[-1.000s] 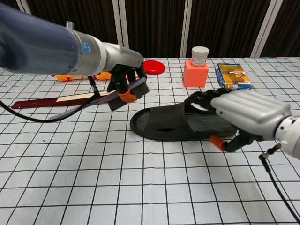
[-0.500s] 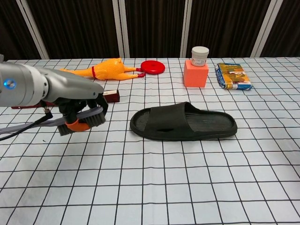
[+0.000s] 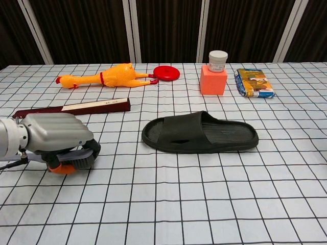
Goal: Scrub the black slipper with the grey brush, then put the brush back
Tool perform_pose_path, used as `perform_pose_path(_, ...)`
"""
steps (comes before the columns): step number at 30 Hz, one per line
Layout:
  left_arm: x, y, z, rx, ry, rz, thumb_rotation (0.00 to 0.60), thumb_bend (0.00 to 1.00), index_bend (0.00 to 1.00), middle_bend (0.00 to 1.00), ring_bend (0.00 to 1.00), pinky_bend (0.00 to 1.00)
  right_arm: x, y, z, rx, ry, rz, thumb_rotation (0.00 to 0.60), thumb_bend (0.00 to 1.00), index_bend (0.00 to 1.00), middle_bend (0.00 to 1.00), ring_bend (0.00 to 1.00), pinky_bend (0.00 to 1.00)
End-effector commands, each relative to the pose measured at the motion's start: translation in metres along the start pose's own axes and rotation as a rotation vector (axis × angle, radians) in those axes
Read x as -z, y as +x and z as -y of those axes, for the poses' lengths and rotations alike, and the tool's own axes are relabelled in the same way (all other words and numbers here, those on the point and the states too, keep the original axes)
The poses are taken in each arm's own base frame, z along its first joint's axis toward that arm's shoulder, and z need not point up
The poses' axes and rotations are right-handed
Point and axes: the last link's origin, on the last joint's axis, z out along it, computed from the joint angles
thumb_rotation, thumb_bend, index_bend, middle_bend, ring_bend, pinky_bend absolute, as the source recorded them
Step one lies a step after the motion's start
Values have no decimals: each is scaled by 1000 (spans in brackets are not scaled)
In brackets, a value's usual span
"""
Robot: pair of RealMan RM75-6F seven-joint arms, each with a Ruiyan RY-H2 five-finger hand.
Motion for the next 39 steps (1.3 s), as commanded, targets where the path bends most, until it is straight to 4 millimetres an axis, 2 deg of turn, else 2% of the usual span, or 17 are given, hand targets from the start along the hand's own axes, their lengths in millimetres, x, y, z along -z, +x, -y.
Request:
perform_pose_path(1,0,-13,-4,34,-23,9,600,315,334,444,342,375,-1,-1,-1,-4,-5,4,600,519,0,0,0,0)
perform_pose_path(3,-1,-11,-6,39,-35,-12,600,206,243,336,247,325,-2,-2,-2,-1,-7,3,600,519,0,0,0,0)
perform_pose_path(6,-1,-9,-8,84,-49,-39,600,126,123,213,149,259,-2,-1,-3,-5,-12,1,600,519,0,0,0,0)
perform_pose_path(9,2,-4,-12,190,-79,-55,600,81,32,139,79,216,-3,-1,-7,-2,-25,12,600,519,0,0,0,0)
perform_pose_path(14,15,8,-6,318,-113,-130,600,42,0,95,32,182,-3,4,-12,-25,-43,9,600,519,0,0,0,0)
perform_pose_path(17,36,15,-2,449,-143,-132,600,11,0,86,19,173,5,12,-15,-54,-45,-12,600,519,0,0,0,0)
perform_pose_path(22,58,23,6,465,-152,-179,600,0,0,24,0,167,11,21,-19,-78,-50,-35,600,519,0,0,0,0)
perform_pose_path(25,99,34,15,536,-128,-329,600,0,0,7,0,141,23,31,-22,-95,-47,-65,600,520,0,0,0,0)
perform_pose_path(28,145,18,29,581,-8,-445,600,0,0,8,0,114,38,36,-28,-92,-55,-58,600,519,0,0,0,0)
perform_pose_path(29,166,3,33,583,74,-481,600,0,0,9,0,94,47,38,-31,-94,-65,-47,600,519,0,0,0,0)
perform_pose_path(32,207,-38,36,552,290,-541,600,0,0,9,0,48,69,42,-41,-91,-81,-27,600,519,0,0,0,0)
perform_pose_path(34,222,-54,38,494,363,-537,600,0,0,6,0,42,81,46,-43,-85,-76,-24,600,519,0,0,0,0)
perform_pose_path(39,240,-66,48,502,441,-596,600,0,0,0,0,39,94,45,-36,-89,-47,5,600,503,0,0,0,0)
